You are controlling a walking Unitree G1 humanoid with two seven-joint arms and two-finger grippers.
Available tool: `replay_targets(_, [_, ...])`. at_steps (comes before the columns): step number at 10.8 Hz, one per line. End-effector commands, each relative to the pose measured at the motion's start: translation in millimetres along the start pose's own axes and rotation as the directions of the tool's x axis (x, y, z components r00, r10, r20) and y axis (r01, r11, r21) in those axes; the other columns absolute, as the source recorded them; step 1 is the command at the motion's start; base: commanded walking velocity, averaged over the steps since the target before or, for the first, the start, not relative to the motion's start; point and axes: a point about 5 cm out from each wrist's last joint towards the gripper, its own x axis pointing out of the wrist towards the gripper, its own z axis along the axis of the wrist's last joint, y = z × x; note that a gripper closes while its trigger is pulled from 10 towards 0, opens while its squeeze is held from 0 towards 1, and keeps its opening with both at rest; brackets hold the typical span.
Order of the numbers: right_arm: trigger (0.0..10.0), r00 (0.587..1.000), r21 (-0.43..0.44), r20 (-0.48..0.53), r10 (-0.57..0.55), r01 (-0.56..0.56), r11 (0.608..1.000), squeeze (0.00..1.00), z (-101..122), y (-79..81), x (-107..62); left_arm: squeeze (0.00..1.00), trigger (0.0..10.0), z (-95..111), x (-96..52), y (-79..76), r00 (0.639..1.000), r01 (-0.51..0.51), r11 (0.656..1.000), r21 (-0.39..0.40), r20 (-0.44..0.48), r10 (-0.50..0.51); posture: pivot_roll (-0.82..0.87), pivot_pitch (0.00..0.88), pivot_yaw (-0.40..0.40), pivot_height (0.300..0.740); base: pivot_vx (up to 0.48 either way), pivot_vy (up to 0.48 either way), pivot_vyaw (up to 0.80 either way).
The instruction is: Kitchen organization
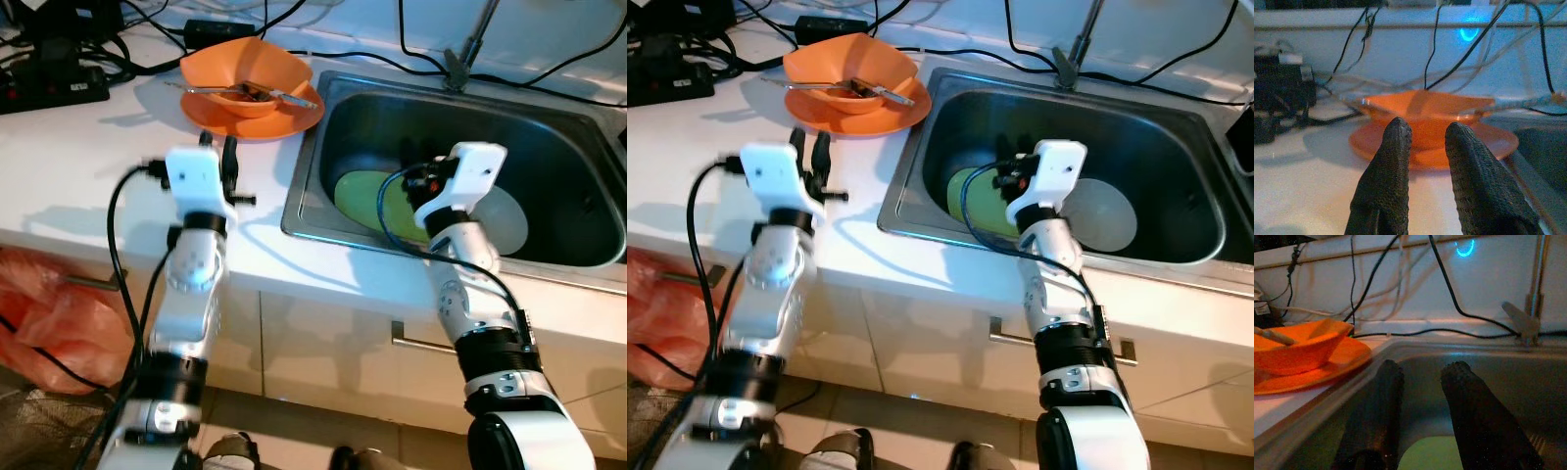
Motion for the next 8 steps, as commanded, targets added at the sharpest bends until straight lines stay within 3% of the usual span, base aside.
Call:
replay_targets(1, [10.0,0.999,0.005,-0.005,-0.035,0.035,0.999,0.00,-3.4,-3.7,-2.9,0.00,10.0,3.5,3.9,-2.7,0.999,0.037,0.999,0.008,0.010,-0.038,0.08,0.099,-0.008,0.740,0.000,0.000,0.00])
replay_targets(4, [10.0,1.000,0.029,-0.002,-0.031,0.031,0.999,0.00,-6.9,3.8,-6.0,0.00,10.0,2.5,5.5,-5.0,0.998,0.065,0.998,0.006,0.005,-0.065,0.06,0.094,0.023,0.740,0.000,0.000,0.00])
replay_targets(6, [10.0,0.999,0.027,0.003,-0.045,0.045,0.999,0.00,-6.6,0.8,-6.7,0.00,10.0,3.4,6.5,-8.0,0.996,0.084,0.996,-0.001,0.004,-0.084,0.05,0.088,0.031,0.740,0.000,0.000,0.00])
replay_targets(8, [10.0,0.999,0.032,0.012,-0.049,0.048,0.998,0.00,-3.9,1.9,-5.6,0.00,10.0,1.9,8.4,-9.8,0.996,0.088,0.995,-0.043,-0.006,-0.089,0.04,0.078,0.025,0.740,0.000,0.000,0.00])
